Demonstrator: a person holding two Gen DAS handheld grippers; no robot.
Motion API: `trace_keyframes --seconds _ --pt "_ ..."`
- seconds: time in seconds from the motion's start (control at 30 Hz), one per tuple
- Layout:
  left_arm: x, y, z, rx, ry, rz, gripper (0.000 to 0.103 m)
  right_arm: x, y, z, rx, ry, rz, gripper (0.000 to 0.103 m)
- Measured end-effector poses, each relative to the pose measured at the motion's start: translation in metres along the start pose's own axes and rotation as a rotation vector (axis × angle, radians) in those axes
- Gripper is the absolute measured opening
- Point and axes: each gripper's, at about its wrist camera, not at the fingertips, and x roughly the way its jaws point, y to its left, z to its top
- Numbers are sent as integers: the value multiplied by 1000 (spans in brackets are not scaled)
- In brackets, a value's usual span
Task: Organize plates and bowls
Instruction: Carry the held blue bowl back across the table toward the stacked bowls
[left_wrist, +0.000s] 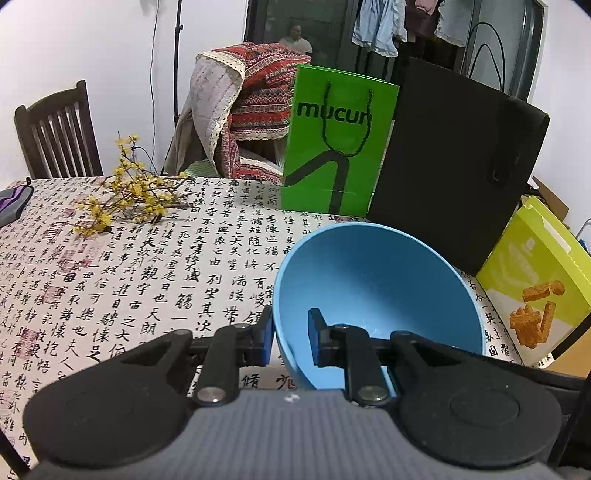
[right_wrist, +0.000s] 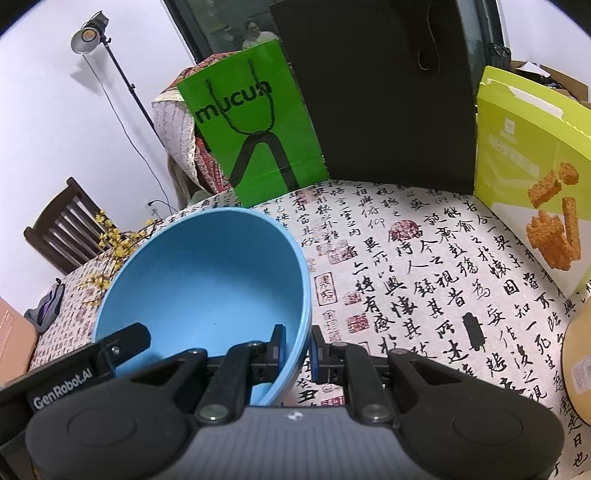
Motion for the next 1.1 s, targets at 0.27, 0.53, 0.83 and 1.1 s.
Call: trace_keyframes --seconds 0.27,0.53,0.83,1.1 --pt "-11 13 -1 -13 -12 13 19 -2 15 -3 -19 2 10 12" --pt "-20 30 -1 -31 -19 30 19 -1 33 -7 -45 7 25 12" --pt "-32 51 -1 -58 -32 57 19 -1 55 -12 -73 17 50 12" --pt "-43 71 -3 -82 -41 81 19 1 75 -18 -102 27 73 12"
